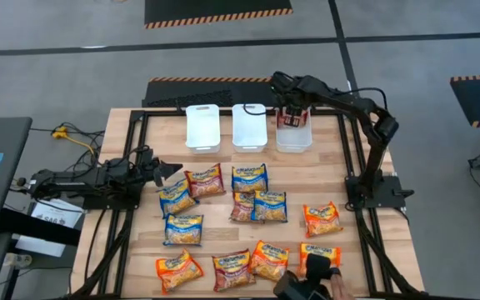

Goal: Sort Maruchan noodles
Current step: Put the right red noodle soup pack into the right white bin, then put the top left blue noodle soup pack into the middle white bin

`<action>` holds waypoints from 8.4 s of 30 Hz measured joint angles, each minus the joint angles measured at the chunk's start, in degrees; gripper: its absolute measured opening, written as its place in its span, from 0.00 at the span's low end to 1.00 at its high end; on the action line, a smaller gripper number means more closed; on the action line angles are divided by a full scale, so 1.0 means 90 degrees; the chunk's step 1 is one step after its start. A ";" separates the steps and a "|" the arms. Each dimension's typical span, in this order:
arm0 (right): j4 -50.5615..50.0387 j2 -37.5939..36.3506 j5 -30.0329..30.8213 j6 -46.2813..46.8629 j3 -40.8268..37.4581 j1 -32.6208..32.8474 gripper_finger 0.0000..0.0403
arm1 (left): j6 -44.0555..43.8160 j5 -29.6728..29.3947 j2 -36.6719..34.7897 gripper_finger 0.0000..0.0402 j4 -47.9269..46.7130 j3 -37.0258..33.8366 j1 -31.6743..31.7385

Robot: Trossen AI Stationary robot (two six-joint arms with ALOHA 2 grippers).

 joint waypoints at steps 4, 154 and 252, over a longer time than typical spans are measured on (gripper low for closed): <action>-0.0453 -0.0005 -0.0002 0.0410 0.0732 0.0152 0.48 | 0.0096 -0.0136 -0.0002 0.00 0.0010 0.0000 0.0000; -0.2745 -0.0438 -0.1572 0.3435 0.4729 0.2812 0.46 | 0.1480 0.4849 0.5835 0.00 -0.5192 0.4155 0.1479; 0.3041 0.4342 -0.5672 0.8431 0.4674 0.4356 0.46 | 0.1427 0.4348 0.4632 0.33 -0.7160 0.3439 0.1178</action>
